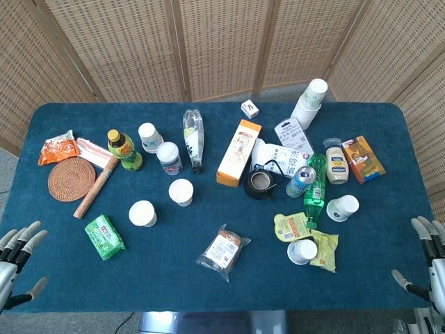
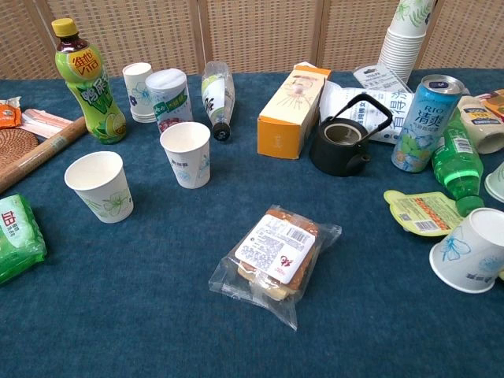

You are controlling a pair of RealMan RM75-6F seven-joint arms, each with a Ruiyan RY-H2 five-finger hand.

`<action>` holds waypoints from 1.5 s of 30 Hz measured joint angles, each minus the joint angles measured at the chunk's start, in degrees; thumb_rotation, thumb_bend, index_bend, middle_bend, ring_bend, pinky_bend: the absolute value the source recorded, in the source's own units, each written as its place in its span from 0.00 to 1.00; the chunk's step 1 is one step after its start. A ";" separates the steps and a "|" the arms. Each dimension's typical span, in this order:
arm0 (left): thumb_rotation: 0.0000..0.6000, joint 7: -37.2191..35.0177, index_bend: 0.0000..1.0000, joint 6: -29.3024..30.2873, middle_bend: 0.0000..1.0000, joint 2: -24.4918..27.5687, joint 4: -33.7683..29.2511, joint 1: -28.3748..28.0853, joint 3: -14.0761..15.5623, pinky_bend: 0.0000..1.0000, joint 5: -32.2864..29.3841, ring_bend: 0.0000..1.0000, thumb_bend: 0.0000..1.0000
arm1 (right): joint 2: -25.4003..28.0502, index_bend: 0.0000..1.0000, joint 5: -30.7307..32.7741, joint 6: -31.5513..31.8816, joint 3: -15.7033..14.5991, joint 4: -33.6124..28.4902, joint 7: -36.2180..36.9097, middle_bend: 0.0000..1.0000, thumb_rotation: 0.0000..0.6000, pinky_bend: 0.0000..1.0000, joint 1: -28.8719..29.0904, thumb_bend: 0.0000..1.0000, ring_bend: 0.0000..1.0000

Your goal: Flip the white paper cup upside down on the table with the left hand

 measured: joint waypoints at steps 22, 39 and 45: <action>1.00 5.49 0.02 -10.78 0.00 -2.87 -4.93 -6.51 -4.31 0.00 -7.63 0.00 0.36 | 1.39 0.00 0.40 0.14 0.20 -0.74 2.85 0.00 1.00 0.00 -0.04 0.08 0.00; 1.00 26.82 0.03 -24.36 0.00 -15.17 -9.89 -18.99 -13.11 0.00 -31.25 0.00 0.35 | 1.73 0.00 0.17 -0.96 -0.33 -0.19 4.47 0.00 1.00 0.00 0.30 0.08 0.00; 1.00 37.29 0.03 -25.87 0.00 -20.15 -10.20 -23.99 -15.00 0.02 -41.25 0.00 0.35 | 1.86 0.00 0.19 -0.91 -0.36 -0.08 4.99 0.00 1.00 0.00 0.31 0.08 0.00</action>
